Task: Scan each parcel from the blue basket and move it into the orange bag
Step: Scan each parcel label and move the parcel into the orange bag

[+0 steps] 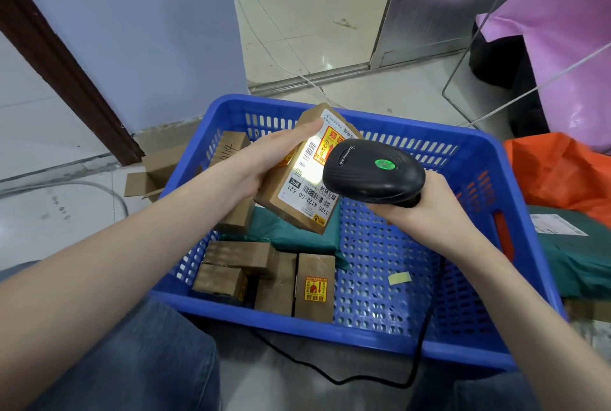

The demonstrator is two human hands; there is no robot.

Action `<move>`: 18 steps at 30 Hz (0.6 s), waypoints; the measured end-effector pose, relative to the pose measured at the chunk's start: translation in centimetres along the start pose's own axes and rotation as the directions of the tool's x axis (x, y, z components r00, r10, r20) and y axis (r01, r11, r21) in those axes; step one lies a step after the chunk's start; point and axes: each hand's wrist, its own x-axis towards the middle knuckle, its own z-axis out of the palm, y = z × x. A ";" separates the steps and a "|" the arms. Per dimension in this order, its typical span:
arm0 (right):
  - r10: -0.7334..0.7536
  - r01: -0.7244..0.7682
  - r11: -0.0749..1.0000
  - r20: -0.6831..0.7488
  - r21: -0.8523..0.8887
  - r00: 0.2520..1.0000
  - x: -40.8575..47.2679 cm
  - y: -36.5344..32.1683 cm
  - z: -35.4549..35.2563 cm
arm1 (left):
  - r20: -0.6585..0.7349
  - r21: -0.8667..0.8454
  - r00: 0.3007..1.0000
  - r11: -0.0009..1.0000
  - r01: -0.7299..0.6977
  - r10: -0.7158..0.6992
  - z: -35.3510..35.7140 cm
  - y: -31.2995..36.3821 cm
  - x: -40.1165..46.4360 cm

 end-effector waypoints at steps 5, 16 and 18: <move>0.013 -0.014 0.999 0.027 0.033 1.000 -0.1 -0.3 -0.2 | 0.031 -0.027 0.999 1.000 0.011 -0.010 -0.1 0.0 0.2; 0.196 -0.169 0.977 -0.240 0.128 0.951 -0.8 2.4 -3.3 | -0.043 -0.249 0.997 0.966 -0.074 0.065 2.4 0.7 0.1; 0.246 -0.174 0.955 -0.319 0.240 0.915 -1.3 3.3 -4.8 | -0.058 -0.244 0.996 0.966 -0.085 0.073 3.8 0.7 0.3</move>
